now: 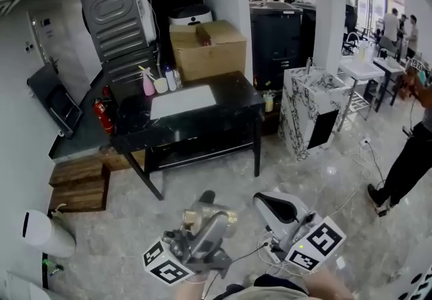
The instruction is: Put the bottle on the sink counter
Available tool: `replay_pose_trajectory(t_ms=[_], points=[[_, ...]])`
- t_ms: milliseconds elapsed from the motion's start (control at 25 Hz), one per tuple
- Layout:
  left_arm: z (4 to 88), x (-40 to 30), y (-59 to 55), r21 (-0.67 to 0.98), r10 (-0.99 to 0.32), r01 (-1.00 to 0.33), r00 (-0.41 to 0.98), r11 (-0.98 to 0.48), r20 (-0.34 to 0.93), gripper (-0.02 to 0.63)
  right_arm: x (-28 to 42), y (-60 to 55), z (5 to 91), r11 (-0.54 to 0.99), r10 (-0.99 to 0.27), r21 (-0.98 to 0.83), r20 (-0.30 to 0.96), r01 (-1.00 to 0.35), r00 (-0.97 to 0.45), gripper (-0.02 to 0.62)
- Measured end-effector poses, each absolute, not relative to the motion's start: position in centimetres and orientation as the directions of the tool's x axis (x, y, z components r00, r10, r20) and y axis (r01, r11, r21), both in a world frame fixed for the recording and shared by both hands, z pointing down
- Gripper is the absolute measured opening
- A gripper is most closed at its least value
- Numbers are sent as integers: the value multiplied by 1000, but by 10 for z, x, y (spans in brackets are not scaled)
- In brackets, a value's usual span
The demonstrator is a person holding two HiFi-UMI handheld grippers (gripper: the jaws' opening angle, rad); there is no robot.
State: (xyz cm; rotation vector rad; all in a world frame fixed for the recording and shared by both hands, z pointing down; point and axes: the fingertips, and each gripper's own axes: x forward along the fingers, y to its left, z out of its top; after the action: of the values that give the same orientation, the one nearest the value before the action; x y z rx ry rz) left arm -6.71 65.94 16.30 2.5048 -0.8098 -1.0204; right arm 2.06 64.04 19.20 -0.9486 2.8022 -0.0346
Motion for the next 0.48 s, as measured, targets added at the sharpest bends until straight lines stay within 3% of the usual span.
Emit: replay_pose_trajectory(t_ms=[480], points=[[167,-56,641,487,-626,-397,552,-778,-551,350,34,631,212,803,-594,-154,-153,-575,-789,3]])
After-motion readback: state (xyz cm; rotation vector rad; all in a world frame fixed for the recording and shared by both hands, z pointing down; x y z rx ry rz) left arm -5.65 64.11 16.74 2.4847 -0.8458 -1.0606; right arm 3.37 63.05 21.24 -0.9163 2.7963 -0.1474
